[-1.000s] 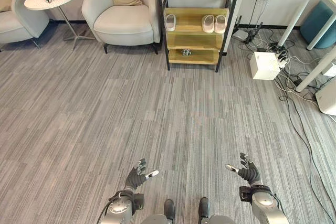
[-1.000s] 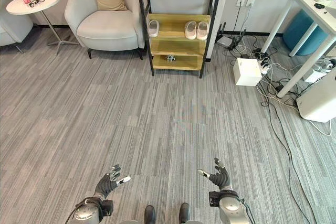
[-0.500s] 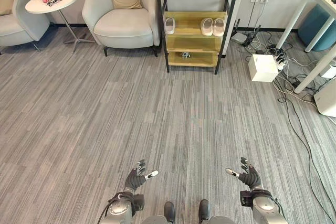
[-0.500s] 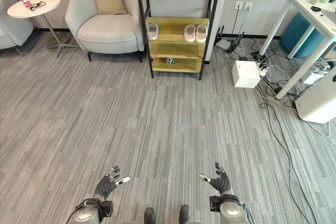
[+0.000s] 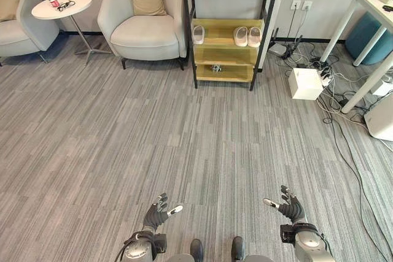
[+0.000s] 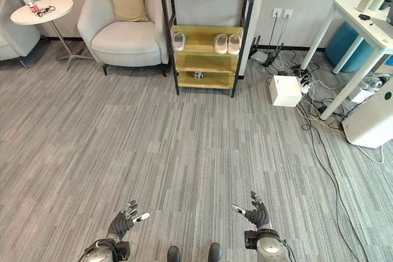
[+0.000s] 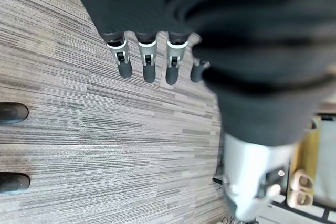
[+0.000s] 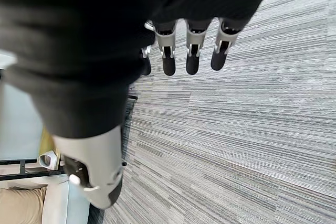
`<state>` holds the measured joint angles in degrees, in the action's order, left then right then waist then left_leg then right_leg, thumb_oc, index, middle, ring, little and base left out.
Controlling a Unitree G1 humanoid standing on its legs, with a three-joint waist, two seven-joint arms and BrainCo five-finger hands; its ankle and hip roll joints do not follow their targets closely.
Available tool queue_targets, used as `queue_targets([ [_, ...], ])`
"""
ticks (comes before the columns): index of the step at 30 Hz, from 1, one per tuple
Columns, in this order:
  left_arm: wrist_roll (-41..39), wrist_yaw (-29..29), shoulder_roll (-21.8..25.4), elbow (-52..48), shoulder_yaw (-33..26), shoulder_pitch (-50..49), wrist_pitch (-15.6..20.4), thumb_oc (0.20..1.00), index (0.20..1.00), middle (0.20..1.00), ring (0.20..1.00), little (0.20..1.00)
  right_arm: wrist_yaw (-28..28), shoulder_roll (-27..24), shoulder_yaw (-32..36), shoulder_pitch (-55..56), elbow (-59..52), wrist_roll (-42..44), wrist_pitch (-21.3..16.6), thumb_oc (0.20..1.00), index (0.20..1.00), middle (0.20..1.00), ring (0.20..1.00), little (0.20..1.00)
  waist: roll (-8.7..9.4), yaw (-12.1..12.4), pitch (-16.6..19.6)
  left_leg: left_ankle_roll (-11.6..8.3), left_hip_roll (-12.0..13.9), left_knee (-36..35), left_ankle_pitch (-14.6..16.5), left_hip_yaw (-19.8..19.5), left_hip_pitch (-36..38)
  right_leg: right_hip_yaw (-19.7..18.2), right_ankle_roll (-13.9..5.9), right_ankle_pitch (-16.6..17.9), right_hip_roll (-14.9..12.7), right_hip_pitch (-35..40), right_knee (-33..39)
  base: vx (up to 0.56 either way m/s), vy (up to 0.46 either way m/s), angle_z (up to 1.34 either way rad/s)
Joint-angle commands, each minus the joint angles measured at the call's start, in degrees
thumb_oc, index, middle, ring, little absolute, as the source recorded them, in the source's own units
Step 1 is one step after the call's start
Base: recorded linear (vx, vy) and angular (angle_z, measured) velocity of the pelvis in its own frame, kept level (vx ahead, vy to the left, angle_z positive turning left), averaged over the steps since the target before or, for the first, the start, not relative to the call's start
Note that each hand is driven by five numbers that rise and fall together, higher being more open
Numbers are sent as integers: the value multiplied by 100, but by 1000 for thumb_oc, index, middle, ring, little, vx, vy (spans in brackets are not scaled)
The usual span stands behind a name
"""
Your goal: Arrange the slippers neatly on the shoe rack.
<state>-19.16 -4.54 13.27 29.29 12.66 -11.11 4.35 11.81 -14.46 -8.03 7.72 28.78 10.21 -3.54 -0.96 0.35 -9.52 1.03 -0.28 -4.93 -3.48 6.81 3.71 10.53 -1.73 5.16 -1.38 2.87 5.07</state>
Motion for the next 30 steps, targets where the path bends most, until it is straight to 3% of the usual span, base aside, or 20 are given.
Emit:
queue_targets([
  [1,-104,-67,48,-85,-222,205,182,1000,1000,1000,1000,1000,39,-21,66,-151,-154,130,-218,1000,1000,1000,1000,1000,110,18,50,-368,363,-7,542,-112,157,-86,-673,-649,-616,310,-7,0,0,0],
  [7,-136,-95,89,-132,-291,196,178,1000,1000,1000,1000,1000,30,-61,60,-156,-196,140,-203,1000,1000,1000,1000,1000,117,23,-8,-369,358,-7,547,-118,144,-94,-675,-636,-617,287,-7,5,-5,0],
  [17,-235,-334,125,-234,-465,409,297,1000,1000,1000,1000,1000,135,-141,139,-381,-440,433,-270,1000,1000,1000,1000,1000,61,84,-412,-341,299,-7,423,-223,-212,-121,-687,-572,-629,-60,-7,10,4,0],
  [22,-252,-368,181,-394,-599,284,323,1000,1000,1000,1000,1000,160,-91,379,-363,-796,919,-383,1000,1000,1000,1000,1000,193,125,-405,-267,221,31,553,-202,-202,-77,-734,-582,-686,42,-24,73,93,0],
  [24,-255,-421,235,-462,-635,306,324,1000,1000,1000,1000,1000,149,-14,456,-351,-937,1151,-455,1000,1000,1000,1000,1000,238,132,-484,-187,181,141,635,-214,-256,-128,-786,-656,-750,-256,-592,-14,130,-4],
  [25,-208,-478,282,-498,-668,367,329,1000,1000,1000,1000,1000,137,39,490,-360,-1073,1212,-473,1000,1000,1000,1000,1000,248,127,-554,-104,162,253,742,-176,-323,-160,-985,-672,-861,-748,-1425,-8,198,-20],
  [26,-160,-500,295,-533,-642,441,344,1000,1000,1000,1000,1000,114,55,511,-355,-1165,1168,-470,1000,1000,1000,1000,1000,188,57,-632,-25,164,262,802,-151,-257,-201,-1158,-437,-959,-1144,-2296,49,209,-24],
  [27,-109,-517,302,-540,-629,484,342,1000,1000,1000,1000,1000,117,75,534,-330,-1215,1133,-471,1000,1000,1000,1000,1000,133,12,-668,-10,208,230,829,-171,-164,-223,-1167,-348,-967,-1342,-2649,154,143,-14],
  [28,-55,-522,291,-549,-608,527,357,1000,1000,1000,1000,1000,134,83,564,-302,-1251,1102,-476,1000,1000,1000,1000,1000,114,-10,-687,-20,209,165,882,-156,18,-165,-1137,-329,-1038,-1492,-2795,218,59,3],
  [30,-36,-502,281,-621,-578,603,373,1000,1000,1000,1000,1000,157,71,591,-307,-1251,1087,-460,1000,1000,1000,1000,1000,113,-76,-677,-77,173,46,984,-137,294,170,-1012,-370,-1134,-1482,-2213,315,-38,12],
])
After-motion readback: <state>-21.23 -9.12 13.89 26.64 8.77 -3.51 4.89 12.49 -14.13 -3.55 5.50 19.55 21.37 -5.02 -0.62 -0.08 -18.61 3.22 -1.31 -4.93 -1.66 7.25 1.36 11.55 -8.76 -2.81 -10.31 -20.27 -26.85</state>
